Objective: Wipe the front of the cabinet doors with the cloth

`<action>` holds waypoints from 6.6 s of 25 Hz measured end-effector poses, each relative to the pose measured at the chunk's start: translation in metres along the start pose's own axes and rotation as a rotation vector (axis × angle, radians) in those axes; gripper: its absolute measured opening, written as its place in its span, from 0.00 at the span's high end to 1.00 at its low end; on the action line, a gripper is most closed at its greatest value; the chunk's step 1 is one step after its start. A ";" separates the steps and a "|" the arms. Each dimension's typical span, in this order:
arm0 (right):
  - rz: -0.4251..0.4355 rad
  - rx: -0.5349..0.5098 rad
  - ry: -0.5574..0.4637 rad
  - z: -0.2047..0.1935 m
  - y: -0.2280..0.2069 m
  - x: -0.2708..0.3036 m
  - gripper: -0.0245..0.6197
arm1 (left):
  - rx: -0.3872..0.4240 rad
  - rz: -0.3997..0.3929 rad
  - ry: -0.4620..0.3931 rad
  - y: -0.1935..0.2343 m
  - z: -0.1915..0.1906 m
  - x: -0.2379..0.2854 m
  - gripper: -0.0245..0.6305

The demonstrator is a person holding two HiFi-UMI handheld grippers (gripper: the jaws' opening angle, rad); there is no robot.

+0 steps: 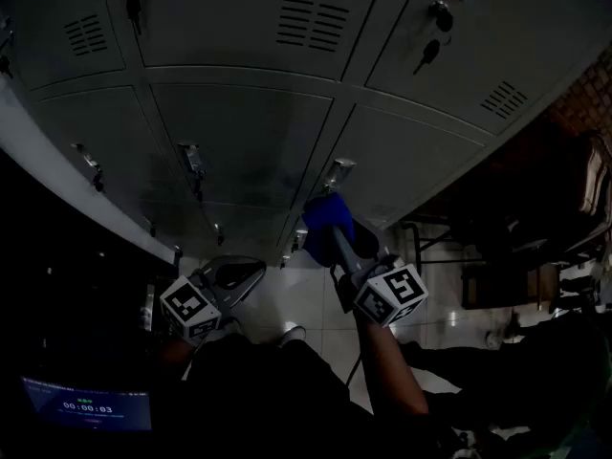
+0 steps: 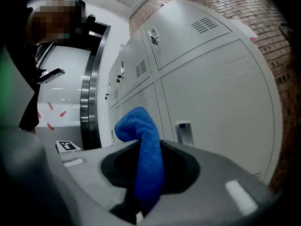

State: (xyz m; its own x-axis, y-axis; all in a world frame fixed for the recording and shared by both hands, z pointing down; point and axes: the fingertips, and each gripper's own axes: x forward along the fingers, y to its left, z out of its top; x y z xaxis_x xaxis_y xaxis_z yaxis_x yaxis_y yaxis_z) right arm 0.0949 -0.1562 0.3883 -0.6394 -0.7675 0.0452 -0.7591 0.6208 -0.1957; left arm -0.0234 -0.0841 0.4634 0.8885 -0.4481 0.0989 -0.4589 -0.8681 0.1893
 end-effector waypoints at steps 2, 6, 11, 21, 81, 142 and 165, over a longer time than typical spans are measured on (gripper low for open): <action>-0.016 -0.008 -0.017 0.021 -0.004 0.004 0.83 | 0.000 -0.002 -0.004 -0.001 0.001 0.000 0.96; -0.032 -0.033 -0.067 0.059 -0.010 0.012 0.83 | 0.002 0.001 -0.007 0.002 0.006 -0.003 0.96; -0.036 -0.070 -0.117 0.100 -0.018 0.031 0.83 | 0.005 0.020 -0.014 0.009 0.008 -0.009 0.96; -0.047 -0.097 -0.095 0.130 -0.035 0.061 0.83 | -0.005 0.046 -0.016 0.016 0.005 -0.018 0.96; -0.239 -0.062 -0.142 0.114 -0.094 -0.043 0.83 | -0.005 -0.012 0.003 -0.014 -0.005 -0.002 0.96; -0.563 -0.009 -0.108 0.077 -0.231 -0.121 0.83 | -0.013 -0.044 0.031 -0.028 -0.012 0.018 0.96; -0.136 -0.086 0.072 -0.006 -0.056 0.056 0.83 | -0.037 0.009 0.022 -0.008 -0.020 -0.032 0.96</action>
State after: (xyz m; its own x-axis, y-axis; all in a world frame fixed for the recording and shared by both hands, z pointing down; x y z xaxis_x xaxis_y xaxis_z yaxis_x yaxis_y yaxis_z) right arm 0.1012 -0.2331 0.4077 -0.5347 -0.8339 0.1367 -0.8450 0.5256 -0.0986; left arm -0.0486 -0.0587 0.4782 0.8844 -0.4505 0.1221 -0.4668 -0.8554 0.2247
